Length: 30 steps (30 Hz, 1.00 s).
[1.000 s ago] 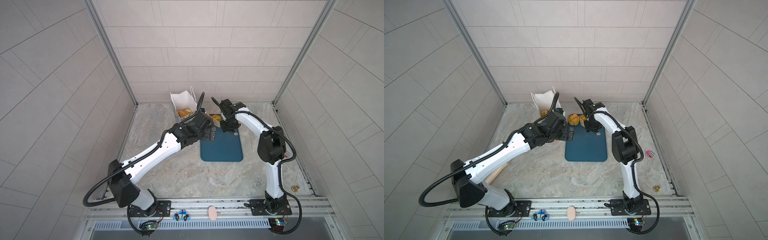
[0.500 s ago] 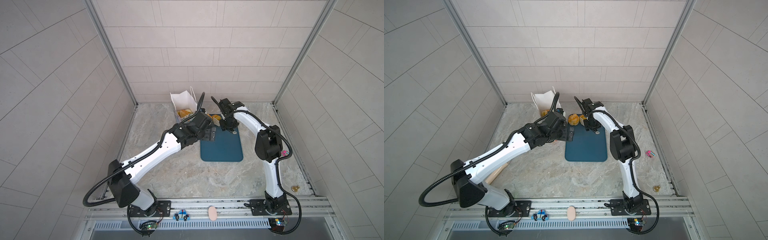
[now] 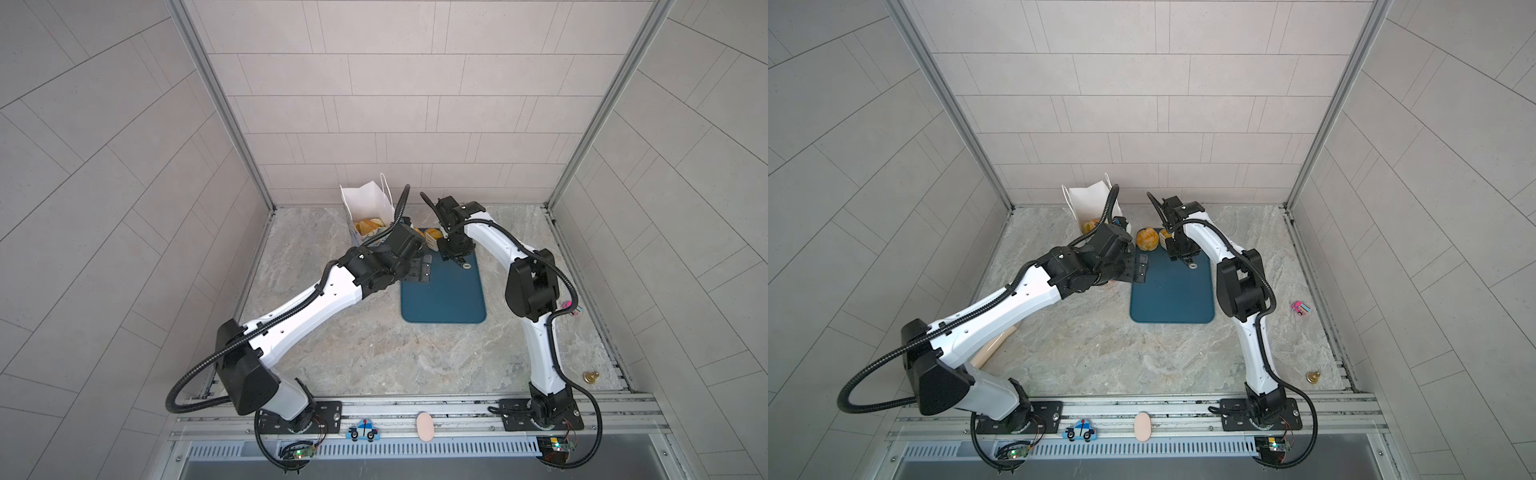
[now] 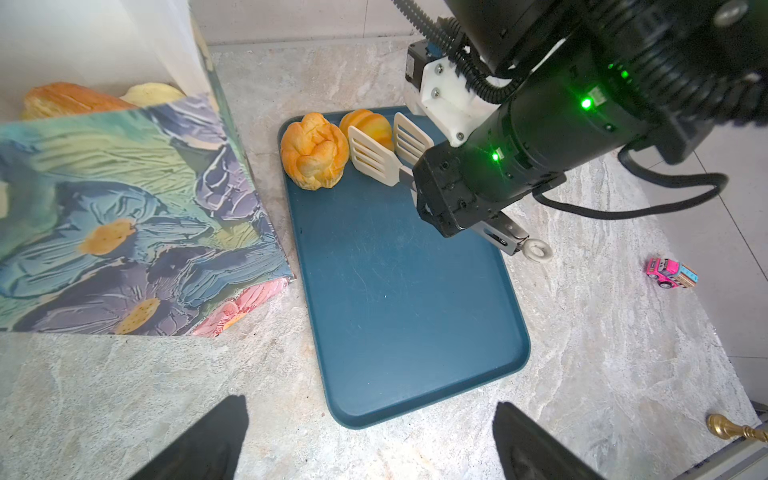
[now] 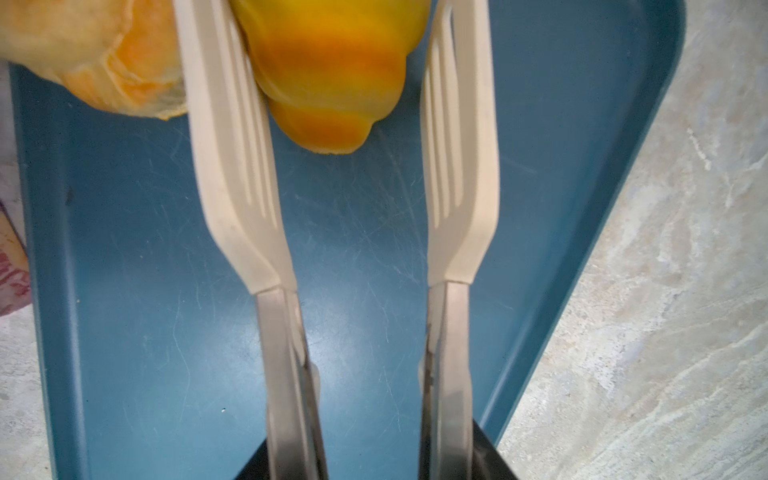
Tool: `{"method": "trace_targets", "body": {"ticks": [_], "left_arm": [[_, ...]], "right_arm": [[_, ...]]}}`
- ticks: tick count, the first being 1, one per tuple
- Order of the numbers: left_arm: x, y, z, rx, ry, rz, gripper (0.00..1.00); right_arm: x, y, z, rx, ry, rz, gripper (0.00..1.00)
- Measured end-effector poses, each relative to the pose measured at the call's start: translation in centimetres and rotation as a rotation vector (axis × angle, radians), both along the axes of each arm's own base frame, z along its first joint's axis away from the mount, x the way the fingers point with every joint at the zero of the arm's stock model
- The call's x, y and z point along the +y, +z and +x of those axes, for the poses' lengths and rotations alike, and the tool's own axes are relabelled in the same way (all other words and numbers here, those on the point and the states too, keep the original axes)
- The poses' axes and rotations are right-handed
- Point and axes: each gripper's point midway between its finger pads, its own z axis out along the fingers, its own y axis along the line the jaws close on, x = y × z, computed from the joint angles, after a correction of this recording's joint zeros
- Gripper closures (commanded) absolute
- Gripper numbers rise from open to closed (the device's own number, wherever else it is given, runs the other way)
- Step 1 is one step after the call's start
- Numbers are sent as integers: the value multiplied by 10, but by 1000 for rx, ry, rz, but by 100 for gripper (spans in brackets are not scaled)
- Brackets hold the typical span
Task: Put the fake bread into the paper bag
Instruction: 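Lower the right gripper's tongs around the striped yellow round bun and close, then lift the striped yellow bun off the tray in the tongs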
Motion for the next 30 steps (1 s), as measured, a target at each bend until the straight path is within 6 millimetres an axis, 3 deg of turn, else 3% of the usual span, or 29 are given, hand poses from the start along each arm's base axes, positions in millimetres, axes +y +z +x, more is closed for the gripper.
{"method": "trace_targets", "body": {"ticks": [7,14,21,26,30], "left_arm": [[1,0,0,-2,3,2,0],[1,0,1,-3,4,3,0],[1,0,1,-5,6,5,0],[1,0,1,-6,5,8,0],[1,0,1,-7,2,10,0]], "right_arm": [[-2,0,-4,19,14,-9,62],[-3,-6,-12,54,37,-16,63],[-16,-19,-47,135,53,-45,63],[-27,-6,-71,141,59,-51,62],[-30,5,-81,124,59,-45,55]]}}
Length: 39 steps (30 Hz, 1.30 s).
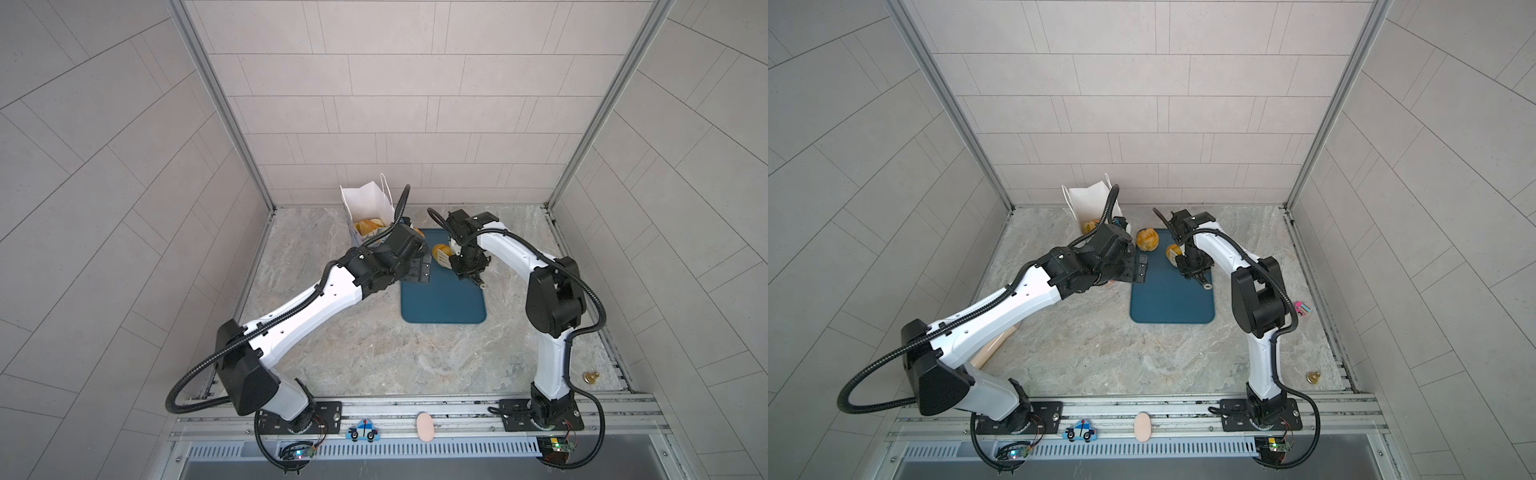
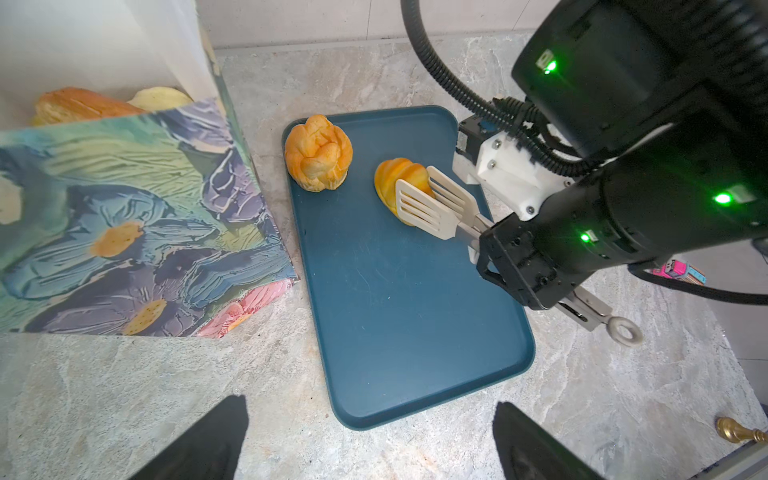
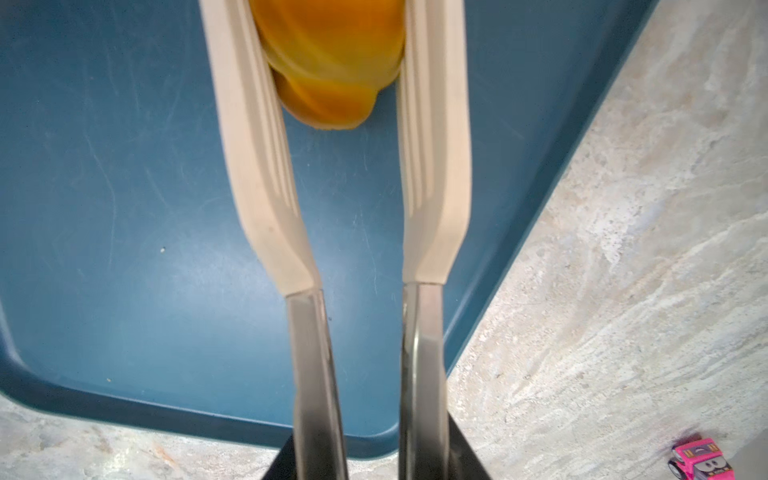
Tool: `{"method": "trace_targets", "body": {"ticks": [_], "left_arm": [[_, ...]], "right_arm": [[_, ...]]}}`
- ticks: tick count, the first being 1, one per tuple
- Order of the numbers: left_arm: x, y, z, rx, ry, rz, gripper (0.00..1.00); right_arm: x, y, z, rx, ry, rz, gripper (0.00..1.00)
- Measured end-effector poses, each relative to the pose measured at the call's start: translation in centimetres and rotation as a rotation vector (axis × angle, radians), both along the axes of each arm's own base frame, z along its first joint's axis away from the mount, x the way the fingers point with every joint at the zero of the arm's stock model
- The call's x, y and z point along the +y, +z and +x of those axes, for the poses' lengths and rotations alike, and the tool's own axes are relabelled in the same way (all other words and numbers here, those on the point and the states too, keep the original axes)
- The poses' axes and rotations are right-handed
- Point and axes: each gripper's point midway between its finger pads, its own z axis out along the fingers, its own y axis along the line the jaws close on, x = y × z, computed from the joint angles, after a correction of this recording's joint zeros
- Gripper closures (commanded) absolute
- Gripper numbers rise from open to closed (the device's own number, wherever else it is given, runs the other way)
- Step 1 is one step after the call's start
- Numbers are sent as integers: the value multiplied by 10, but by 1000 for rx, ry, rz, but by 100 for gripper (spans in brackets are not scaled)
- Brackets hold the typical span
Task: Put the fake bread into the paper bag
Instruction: 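Lift the striped yellow bun off the tray in the tongs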
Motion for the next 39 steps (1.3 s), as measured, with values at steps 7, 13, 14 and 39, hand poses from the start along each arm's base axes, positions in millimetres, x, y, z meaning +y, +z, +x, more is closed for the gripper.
{"method": "trace_targets", "body": {"ticks": [7,13,14,39], "left_arm": [[0,0,0,0,0,0,0],[3,4,-1,-9,3,-5,0],[3,4,-2,-11,4,-6,0],[-1,3,-9,-10,-14,1,0]], "right_arm": [[-2,3,-2,-8,-4,-1,48],[1,9,6,-40,-17,9,44],[1,10,7,-46,-18,12,44],[6,-6,18,-4,-34,-15,51]]}}
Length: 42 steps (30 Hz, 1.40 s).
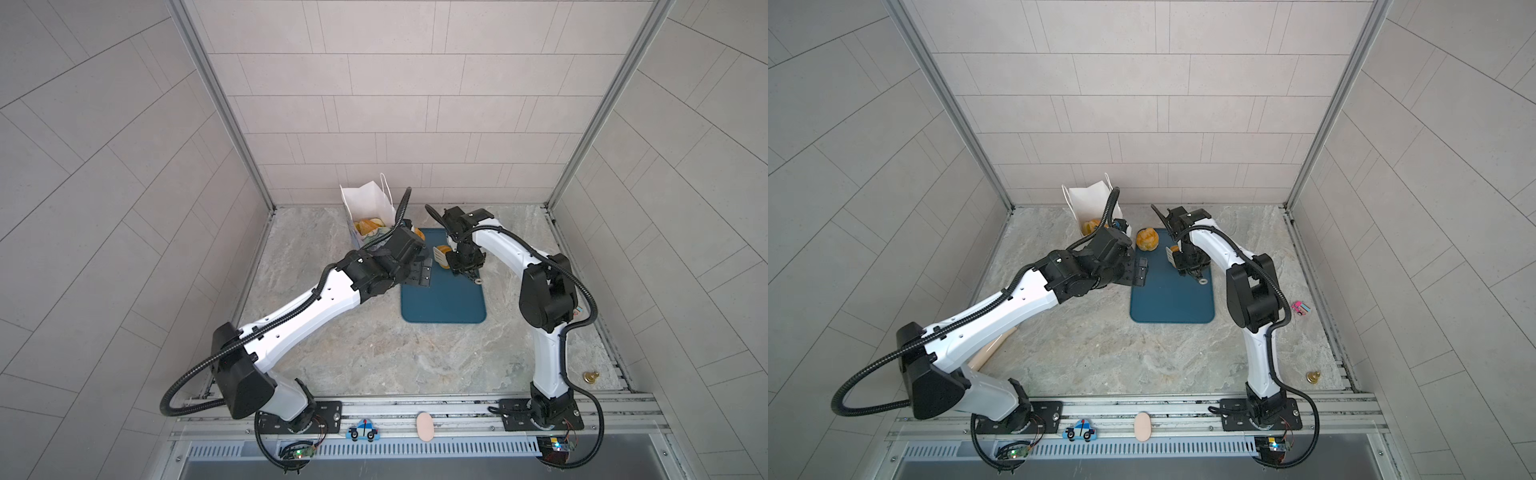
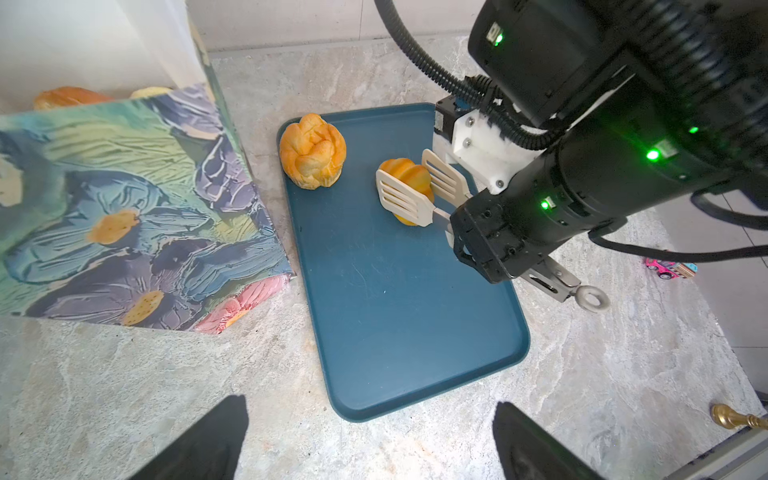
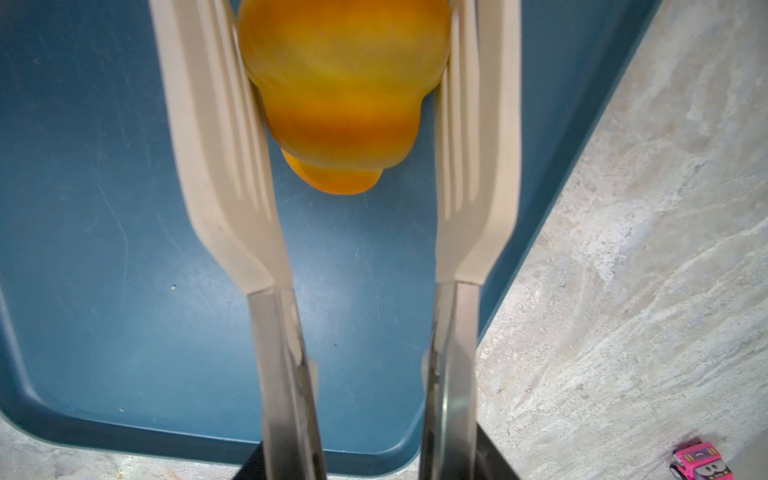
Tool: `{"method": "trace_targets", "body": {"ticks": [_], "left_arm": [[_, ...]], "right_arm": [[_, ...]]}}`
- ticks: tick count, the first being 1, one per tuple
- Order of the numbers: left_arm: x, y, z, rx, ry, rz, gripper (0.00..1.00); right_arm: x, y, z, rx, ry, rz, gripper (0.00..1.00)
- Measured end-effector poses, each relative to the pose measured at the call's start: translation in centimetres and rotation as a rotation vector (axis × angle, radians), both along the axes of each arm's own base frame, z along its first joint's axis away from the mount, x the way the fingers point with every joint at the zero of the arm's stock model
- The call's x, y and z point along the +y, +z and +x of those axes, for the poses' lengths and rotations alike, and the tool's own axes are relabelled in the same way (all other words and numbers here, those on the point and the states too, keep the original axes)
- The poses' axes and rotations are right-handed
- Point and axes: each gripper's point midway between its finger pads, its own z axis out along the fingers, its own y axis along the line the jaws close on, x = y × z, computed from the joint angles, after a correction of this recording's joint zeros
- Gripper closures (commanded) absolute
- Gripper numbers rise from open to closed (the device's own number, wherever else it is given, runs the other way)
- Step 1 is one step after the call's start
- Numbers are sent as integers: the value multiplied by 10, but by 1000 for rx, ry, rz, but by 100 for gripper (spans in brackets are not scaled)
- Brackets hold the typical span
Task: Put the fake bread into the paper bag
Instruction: 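Lift the striped yellow bun off the tray in the tongs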
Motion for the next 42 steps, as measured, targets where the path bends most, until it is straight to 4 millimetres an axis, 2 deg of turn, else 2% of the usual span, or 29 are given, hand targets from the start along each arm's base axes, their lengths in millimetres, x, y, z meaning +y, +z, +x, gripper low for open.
{"method": "trace_targets", "body": {"ticks": [4,10,18,30,35,42], "left_arm": [[0,0,0,-1,-1,1,0],[0,0,0,-6,3,1,0],[11,3,-1,-28,26,11,0],[39,37,-1,-101,84,-34,0],[57,46,2,-109,104,-45,0],[84,59,15,-114,137,-57,0]], "right_arm": [[-1,-1,1,-2,0,-7,57],[-1,-1,2,-2,5,-9,59],[3,3,3,-8,-4,50,60],[17,39,2,-80,-10,164,60],[17,54,0,-113,-38,187,60],[17,92,-5,-194,-81,237,60]]}}
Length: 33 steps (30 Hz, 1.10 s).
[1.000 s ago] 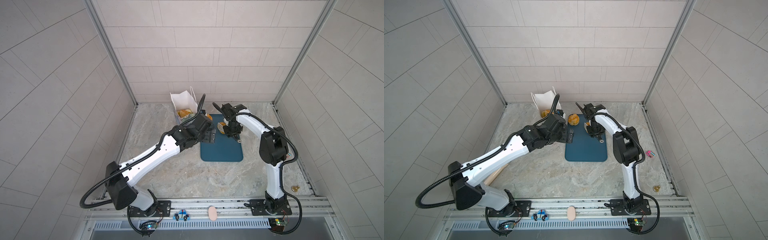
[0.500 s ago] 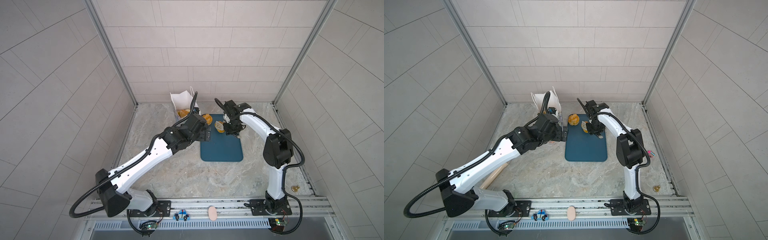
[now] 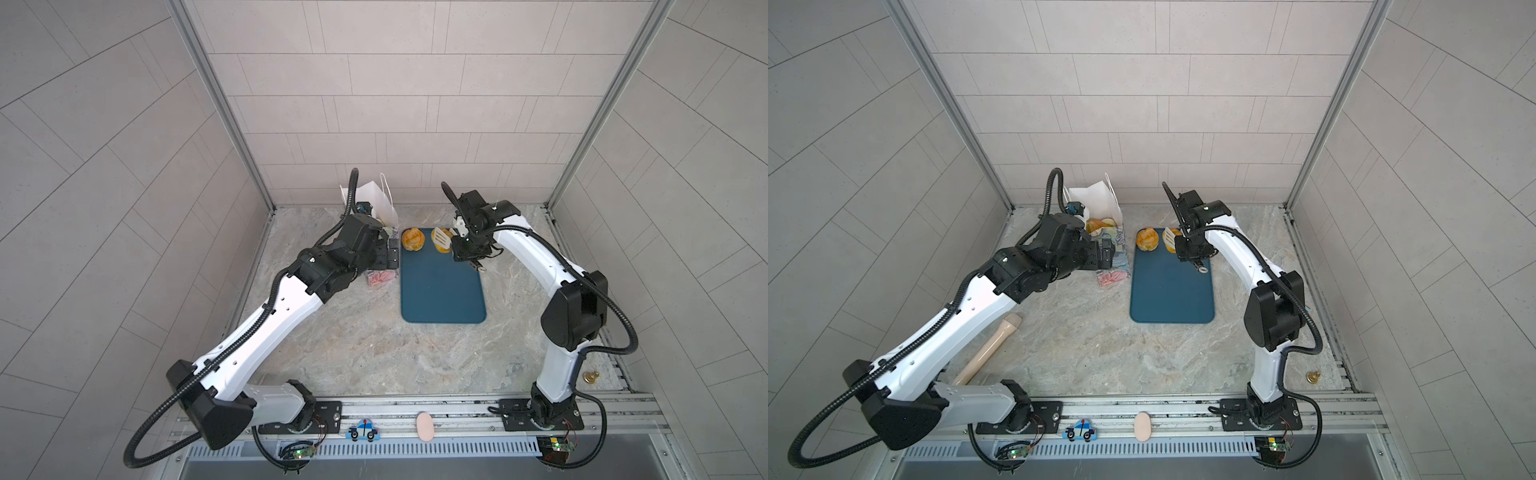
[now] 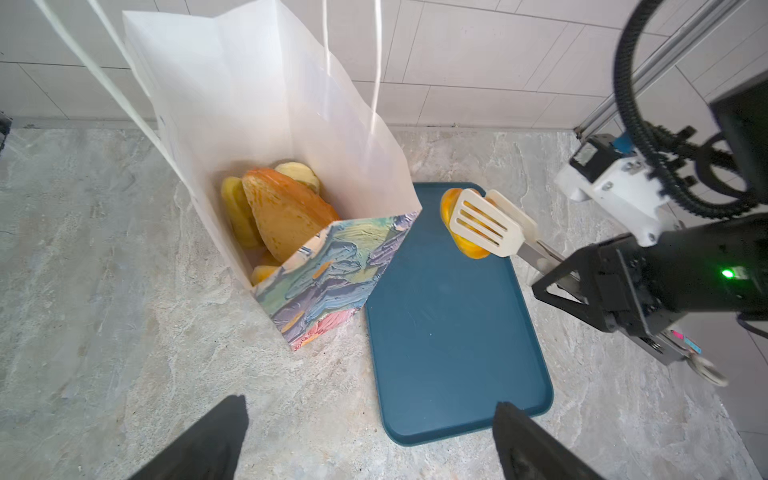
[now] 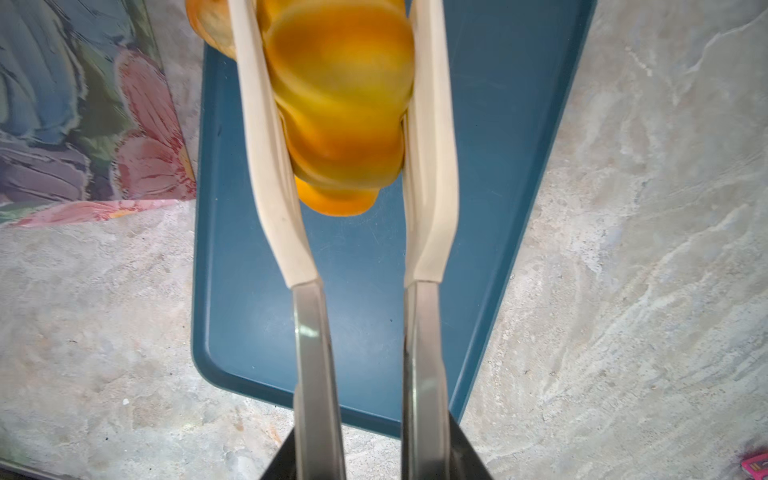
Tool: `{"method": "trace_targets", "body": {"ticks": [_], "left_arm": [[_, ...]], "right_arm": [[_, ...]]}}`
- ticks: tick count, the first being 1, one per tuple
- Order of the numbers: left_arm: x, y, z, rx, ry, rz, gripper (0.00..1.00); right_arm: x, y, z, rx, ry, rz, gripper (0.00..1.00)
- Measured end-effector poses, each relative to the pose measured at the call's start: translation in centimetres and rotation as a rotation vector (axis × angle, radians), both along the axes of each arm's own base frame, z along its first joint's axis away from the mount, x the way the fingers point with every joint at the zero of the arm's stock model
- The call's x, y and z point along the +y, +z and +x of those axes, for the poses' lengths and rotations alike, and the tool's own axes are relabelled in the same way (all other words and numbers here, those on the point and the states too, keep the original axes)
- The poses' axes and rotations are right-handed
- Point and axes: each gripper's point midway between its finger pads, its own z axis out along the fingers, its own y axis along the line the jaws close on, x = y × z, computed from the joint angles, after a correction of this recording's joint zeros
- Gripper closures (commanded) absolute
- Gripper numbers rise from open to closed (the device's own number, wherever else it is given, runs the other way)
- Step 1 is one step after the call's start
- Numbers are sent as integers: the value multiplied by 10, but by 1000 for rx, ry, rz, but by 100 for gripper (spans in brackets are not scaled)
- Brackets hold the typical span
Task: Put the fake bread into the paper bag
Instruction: 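Carry the striped yellow bun in the tongs over the paper bag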
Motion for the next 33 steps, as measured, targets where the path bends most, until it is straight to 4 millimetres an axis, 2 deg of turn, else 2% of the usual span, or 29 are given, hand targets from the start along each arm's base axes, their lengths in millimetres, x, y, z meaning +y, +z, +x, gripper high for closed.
{"method": "trace_targets", "body": {"ticks": [10,21,25,33], "left_arm": [[-2,14,2,-2,-57,-47,0],[14,27,9,-22,-27,-92,0],[24,36,9,-42,-6,-110,0],[40,44,9,-62,33,-120,0]], "right_arm": [[18,64,11,-133,-3,140,60],[43,135,15,-302,34,324,60],[60,154,13,-351,65,379,59],[105,199,-5,-433,190,463,59]]}}
